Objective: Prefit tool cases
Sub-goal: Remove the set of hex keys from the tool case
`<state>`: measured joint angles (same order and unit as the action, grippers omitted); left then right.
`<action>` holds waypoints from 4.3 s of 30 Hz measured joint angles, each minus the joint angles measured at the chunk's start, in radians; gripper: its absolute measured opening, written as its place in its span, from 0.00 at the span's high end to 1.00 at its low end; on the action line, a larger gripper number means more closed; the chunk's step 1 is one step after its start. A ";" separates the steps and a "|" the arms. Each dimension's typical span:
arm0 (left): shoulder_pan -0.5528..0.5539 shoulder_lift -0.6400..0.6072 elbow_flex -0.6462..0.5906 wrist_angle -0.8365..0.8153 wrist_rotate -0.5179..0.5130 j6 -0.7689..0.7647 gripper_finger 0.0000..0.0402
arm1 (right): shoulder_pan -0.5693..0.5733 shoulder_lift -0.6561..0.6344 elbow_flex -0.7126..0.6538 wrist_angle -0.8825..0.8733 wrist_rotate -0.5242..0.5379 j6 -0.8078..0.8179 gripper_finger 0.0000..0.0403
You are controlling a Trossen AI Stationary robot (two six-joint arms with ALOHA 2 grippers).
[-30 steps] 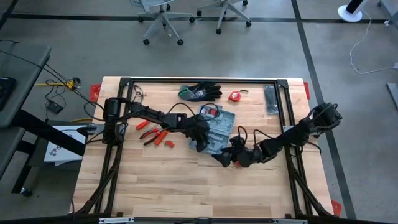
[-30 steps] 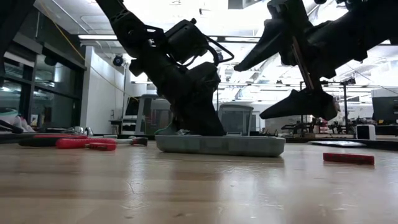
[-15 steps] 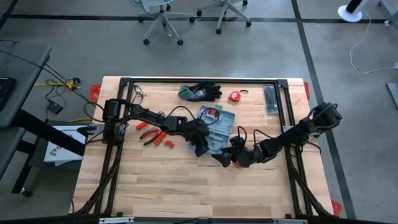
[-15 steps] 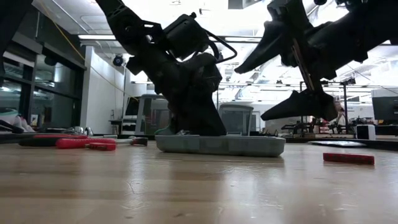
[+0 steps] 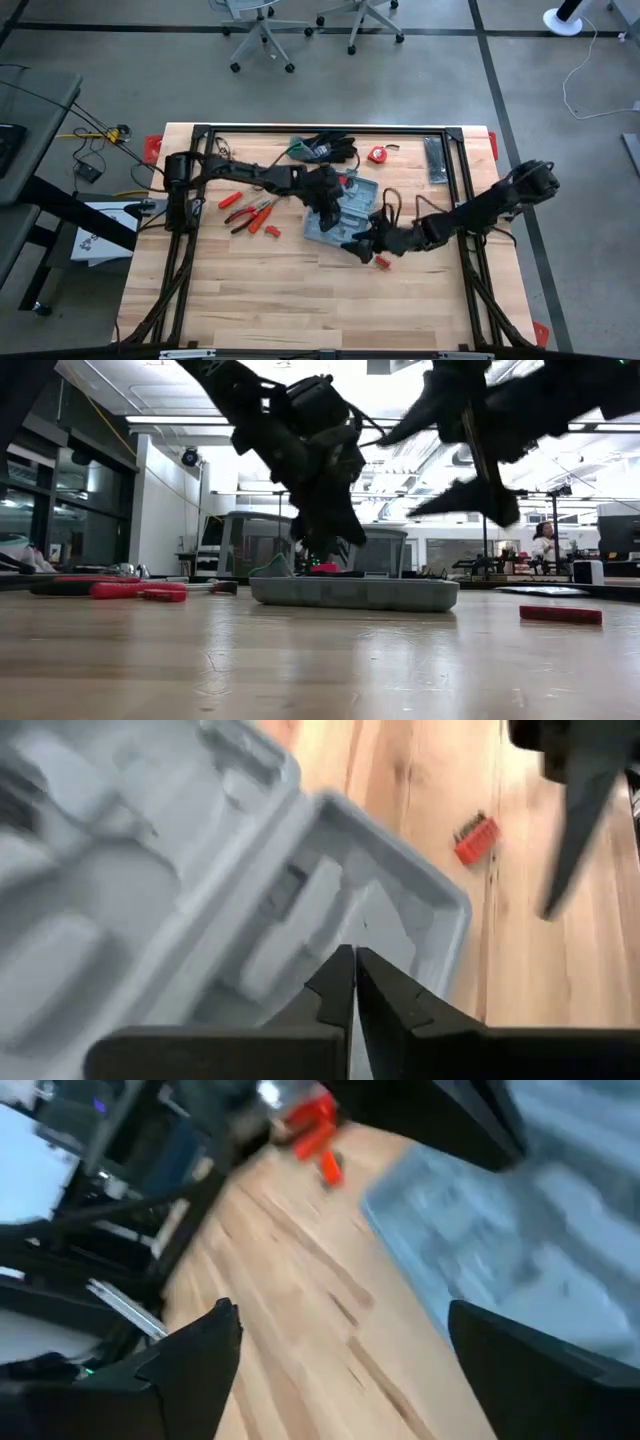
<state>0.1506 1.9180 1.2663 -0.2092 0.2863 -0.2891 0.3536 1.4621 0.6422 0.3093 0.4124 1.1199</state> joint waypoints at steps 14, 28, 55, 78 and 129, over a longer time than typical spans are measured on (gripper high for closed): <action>0.136 -0.085 0.057 -0.128 -0.084 0.110 0.99 | -0.227 -0.316 0.000 -0.348 -0.004 -0.142 0.53; 0.151 -0.059 0.056 -0.151 -0.086 0.145 1.00 | -0.407 -0.213 0.000 -0.366 -0.182 -0.160 0.97; 0.218 0.072 0.056 -0.085 -0.035 0.128 1.00 | -0.649 -0.034 0.000 -0.212 -0.456 -0.356 0.75; 0.206 0.185 0.060 -0.060 -0.029 0.106 1.00 | -0.763 0.163 0.000 -0.131 -0.584 -0.312 0.51; 0.186 0.195 0.053 -0.003 -0.004 0.135 1.00 | -0.758 0.326 0.175 -0.244 -0.633 -0.529 0.51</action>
<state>0.3363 2.1132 1.3190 -0.2120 0.2826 -0.1540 -0.4049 1.7884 0.8171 0.0652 -0.2210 0.5910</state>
